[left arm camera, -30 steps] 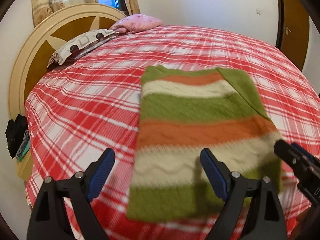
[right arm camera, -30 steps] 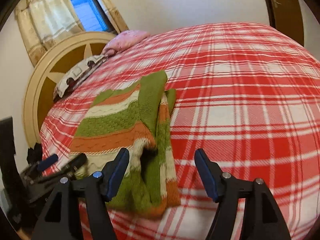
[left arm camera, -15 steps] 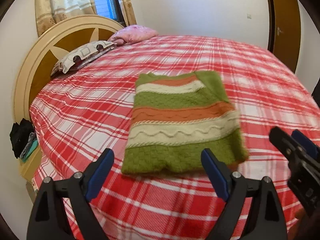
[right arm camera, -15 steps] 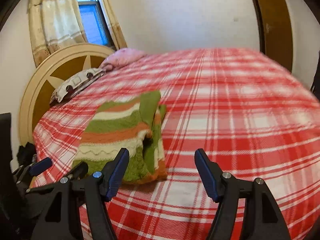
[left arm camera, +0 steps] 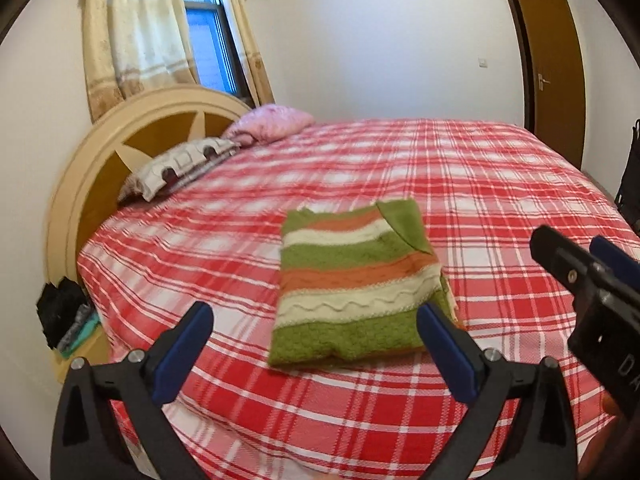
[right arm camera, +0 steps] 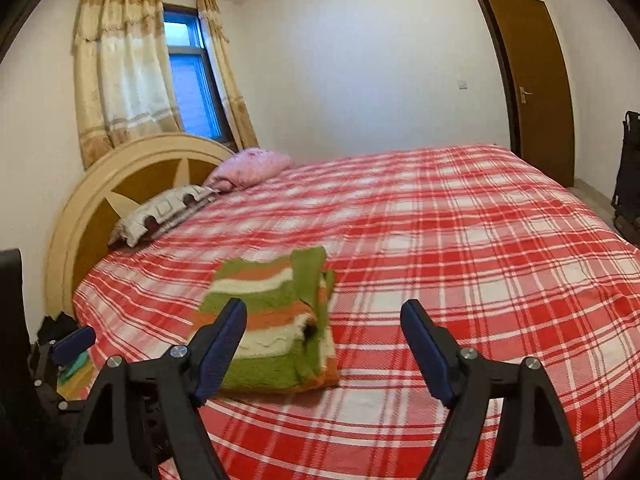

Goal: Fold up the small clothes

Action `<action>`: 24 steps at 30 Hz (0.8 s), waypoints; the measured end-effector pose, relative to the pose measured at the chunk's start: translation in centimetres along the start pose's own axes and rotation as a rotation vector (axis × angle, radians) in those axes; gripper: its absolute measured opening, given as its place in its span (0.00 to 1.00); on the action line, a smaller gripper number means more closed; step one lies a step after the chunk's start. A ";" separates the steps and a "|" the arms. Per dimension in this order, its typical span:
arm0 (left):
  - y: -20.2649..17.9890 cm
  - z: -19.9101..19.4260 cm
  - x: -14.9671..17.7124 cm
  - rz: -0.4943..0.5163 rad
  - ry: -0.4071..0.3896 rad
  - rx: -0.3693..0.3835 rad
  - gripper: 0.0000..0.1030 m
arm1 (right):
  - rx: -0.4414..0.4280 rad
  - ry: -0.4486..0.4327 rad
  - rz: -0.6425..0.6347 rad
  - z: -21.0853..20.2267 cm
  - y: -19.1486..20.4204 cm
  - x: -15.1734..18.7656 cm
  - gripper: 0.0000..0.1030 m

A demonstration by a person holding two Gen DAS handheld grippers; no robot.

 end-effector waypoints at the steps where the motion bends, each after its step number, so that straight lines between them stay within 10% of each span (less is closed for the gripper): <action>1: 0.4 -0.4 -0.1 -0.004 -0.015 -0.007 1.00 | -0.006 -0.007 -0.009 -0.3 0.4 -0.2 0.78; 24: 3.2 -5.0 -0.9 -0.083 -0.161 0.007 1.00 | 0.033 -0.104 -0.088 -4.8 3.1 -0.8 0.78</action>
Point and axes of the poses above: each gripper's, at about its wrist camera, not at the fingertips, and z roughly the way its jaws point, y to its left, x to its underside, the point moved 8 cm from there along z, roughly the way its jaws point, and after that the axes turned 3 degrees about -x, right-handed, at the moved point
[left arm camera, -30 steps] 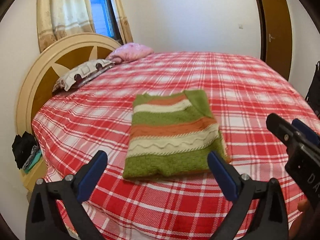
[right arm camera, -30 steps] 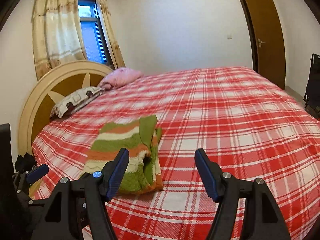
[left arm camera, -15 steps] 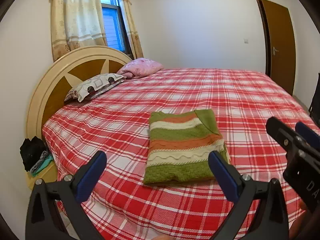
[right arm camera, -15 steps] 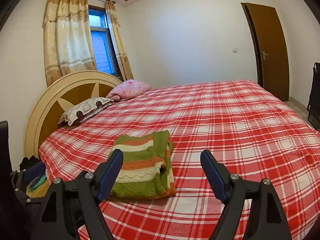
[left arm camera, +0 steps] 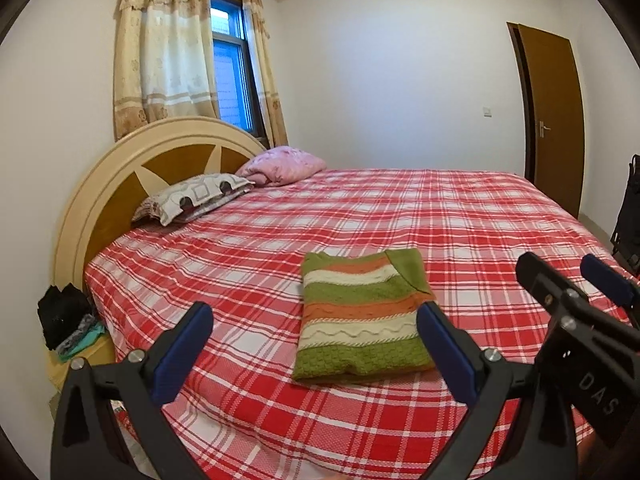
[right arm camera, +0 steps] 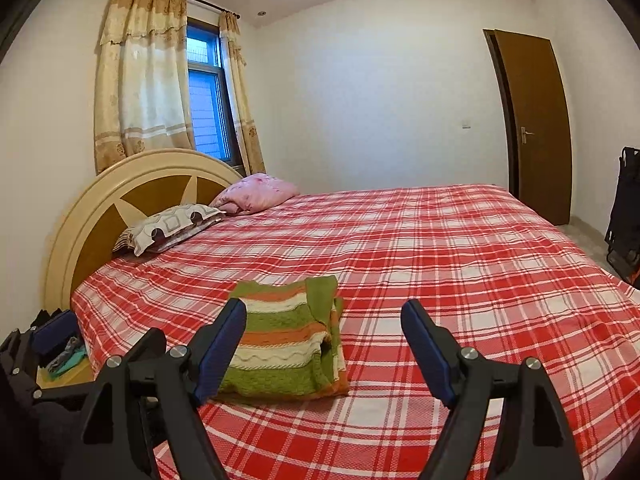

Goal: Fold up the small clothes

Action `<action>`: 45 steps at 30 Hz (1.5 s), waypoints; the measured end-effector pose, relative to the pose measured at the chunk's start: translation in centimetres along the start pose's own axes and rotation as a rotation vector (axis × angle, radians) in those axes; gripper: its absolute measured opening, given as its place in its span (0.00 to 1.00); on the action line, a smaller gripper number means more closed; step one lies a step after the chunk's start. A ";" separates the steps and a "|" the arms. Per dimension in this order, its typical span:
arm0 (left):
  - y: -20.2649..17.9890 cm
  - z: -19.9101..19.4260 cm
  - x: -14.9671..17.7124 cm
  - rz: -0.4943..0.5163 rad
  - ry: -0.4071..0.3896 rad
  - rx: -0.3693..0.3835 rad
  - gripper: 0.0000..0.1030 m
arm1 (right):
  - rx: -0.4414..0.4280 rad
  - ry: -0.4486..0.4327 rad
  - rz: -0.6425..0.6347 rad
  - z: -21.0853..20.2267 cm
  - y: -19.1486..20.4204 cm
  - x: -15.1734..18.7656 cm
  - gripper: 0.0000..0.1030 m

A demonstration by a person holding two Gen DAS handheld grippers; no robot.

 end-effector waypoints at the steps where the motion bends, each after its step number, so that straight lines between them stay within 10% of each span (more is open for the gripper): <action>1: 0.0 -0.1 -0.1 -0.002 -0.003 0.002 1.00 | 0.001 -0.010 -0.002 -0.2 0.0 -0.1 0.78; 45: 0.8 0.3 -0.1 -0.011 0.016 -0.046 1.00 | 0.001 -0.024 0.018 -0.7 -0.5 0.0 0.78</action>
Point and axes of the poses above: each gripper's, at about its wrist camera, not at the fingertips, and z roughly the way its jaws point, y to its left, x to its underside, the point moved 8 cm from there along z, roughly the way its jaws point, and after that the axes turned 3 degrees about -x, right-handed, at the moved point
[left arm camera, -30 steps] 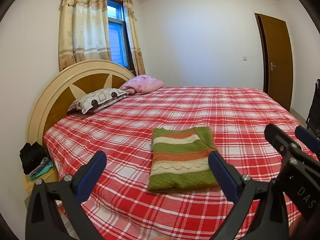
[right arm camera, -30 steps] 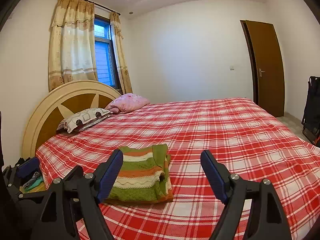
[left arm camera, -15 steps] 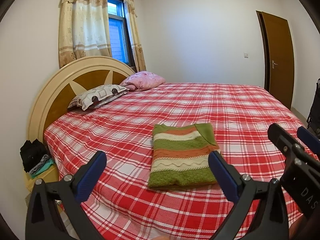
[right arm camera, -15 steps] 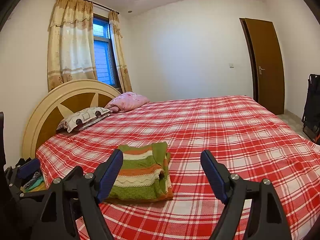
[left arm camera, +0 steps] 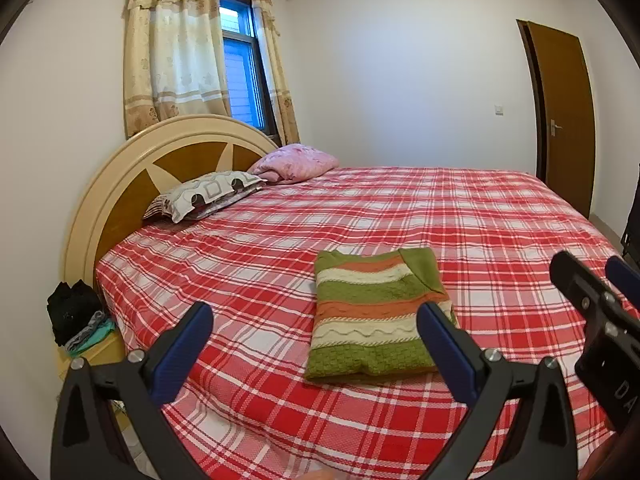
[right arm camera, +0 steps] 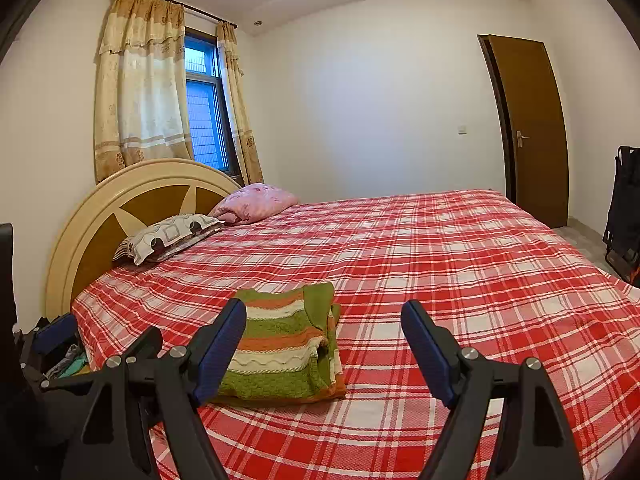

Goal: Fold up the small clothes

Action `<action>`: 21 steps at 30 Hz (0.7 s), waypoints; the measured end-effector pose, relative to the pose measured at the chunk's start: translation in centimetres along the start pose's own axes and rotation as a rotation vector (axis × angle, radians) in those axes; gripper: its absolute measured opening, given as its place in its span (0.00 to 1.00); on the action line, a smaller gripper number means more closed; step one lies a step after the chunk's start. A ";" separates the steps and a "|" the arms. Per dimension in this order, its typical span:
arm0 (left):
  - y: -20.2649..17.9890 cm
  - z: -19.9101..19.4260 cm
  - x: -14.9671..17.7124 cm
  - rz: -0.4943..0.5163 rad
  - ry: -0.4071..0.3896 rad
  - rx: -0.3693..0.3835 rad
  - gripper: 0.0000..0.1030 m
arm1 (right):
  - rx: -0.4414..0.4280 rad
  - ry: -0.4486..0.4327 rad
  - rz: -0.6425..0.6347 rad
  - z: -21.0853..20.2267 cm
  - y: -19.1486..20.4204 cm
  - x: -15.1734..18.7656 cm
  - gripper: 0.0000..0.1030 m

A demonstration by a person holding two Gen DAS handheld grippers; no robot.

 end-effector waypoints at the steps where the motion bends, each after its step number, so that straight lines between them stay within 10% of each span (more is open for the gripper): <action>1: 0.0 0.0 -0.1 0.001 -0.003 -0.005 1.00 | 0.000 0.000 0.000 0.0 0.0 0.0 0.78; 21: -0.3 0.3 0.2 -0.009 0.028 0.004 1.00 | 0.004 0.008 0.007 0.2 -0.2 0.2 0.78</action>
Point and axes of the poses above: each gripper's, at about its wrist camera, not at the fingertips, and z roughly the way its jaws point, y to its left, x to its underside, the point moved 8 cm from there along z, roughly the way its jaws point, and after that the axes turned 3 degrees about -x, right-handed, at the moved point
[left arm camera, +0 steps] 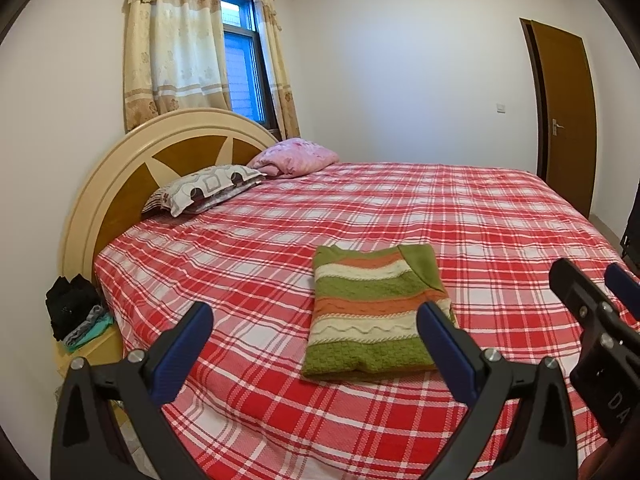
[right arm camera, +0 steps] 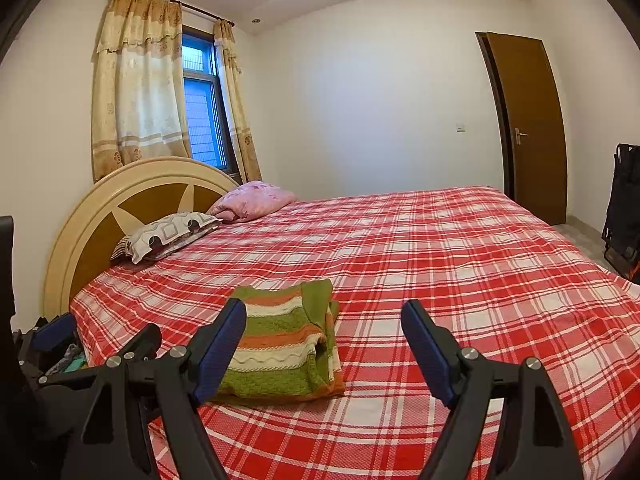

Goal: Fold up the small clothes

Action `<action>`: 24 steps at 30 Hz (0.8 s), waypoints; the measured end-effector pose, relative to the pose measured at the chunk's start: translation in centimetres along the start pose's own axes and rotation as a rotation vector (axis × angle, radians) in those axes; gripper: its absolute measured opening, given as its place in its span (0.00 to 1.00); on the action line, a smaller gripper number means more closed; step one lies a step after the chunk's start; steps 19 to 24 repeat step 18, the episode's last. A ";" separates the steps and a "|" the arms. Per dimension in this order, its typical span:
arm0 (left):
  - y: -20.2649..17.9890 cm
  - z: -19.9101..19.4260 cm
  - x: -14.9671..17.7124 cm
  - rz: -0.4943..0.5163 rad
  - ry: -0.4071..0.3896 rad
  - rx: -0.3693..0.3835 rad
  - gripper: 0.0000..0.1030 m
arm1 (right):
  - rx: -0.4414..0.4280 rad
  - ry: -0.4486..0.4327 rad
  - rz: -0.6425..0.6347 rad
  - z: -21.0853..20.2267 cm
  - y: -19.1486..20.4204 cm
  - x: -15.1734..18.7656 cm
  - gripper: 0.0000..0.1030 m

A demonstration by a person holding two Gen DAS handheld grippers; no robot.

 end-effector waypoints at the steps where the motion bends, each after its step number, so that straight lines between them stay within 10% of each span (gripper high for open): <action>1: 0.0 0.1 0.0 -0.003 0.006 0.004 1.00 | 0.000 0.001 0.001 0.0 0.0 0.0 0.78; 24: -1.0 0.3 0.3 0.011 0.023 0.041 1.00 | 0.000 0.011 0.015 0.3 -0.1 0.4 0.78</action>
Point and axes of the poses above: each gripper's, at about its wrist camera, not at the fingertips, and z roughly the way its jaws point, y to its left, x to its underside, the point moved 8 cm from there along z, roughly the way its jaws point, and after that the axes turned 3 degrees about -x, right-handed, at the moved point
